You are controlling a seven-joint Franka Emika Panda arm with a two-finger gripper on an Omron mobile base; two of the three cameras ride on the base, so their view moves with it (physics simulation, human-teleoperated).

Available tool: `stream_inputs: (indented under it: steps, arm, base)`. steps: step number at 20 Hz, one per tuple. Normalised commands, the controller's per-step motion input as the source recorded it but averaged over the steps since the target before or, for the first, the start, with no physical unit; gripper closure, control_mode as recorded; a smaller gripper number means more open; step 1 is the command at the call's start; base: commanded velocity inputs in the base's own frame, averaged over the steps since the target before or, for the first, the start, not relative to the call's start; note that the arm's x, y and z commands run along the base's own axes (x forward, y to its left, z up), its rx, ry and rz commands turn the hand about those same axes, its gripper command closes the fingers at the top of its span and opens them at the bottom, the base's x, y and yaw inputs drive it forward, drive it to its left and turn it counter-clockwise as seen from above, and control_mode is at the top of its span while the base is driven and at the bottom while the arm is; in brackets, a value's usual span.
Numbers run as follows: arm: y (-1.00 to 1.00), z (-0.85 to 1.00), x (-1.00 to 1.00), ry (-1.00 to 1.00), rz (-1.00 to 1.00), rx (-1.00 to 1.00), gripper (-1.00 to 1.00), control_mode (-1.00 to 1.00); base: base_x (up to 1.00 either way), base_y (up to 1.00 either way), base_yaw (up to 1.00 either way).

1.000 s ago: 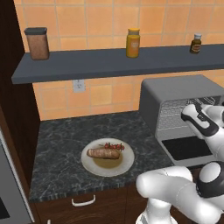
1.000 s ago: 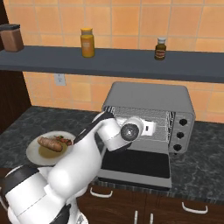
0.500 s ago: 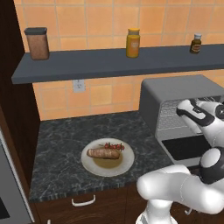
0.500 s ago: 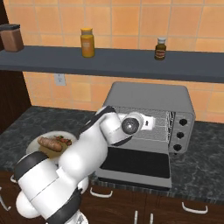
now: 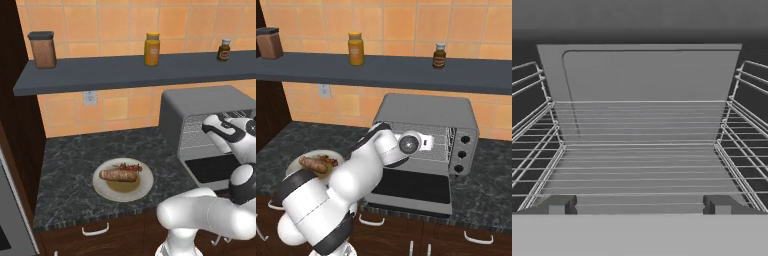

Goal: Pick up the kebab skewer and baguette bread, and place them inside the toaster oven. Close the toaster oven door and start by setting the timer.

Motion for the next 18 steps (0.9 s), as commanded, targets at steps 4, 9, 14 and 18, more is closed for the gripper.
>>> stream_inputs:
  steps: [4,9,14,18]
  arm:
    - [0.0,-0.01,0.0,0.11,0.0,0.0,-1.0,-1.0]
    - [0.0,0.06,0.14,0.02,0.0,0.0,-1.0,-1.0]
    - [0.0,-0.01,0.24,0.02,0.0,0.0,-1.0,-1.0]
    - [0.0,-0.11,0.04,0.07,0.0,0.0,-1.0,-1.0]
  base:
    - [0.0,0.0,0.0]
    - [0.0,0.0,0.0]
    - [0.0,0.0,0.0]
    - [0.0,0.0,0.0]
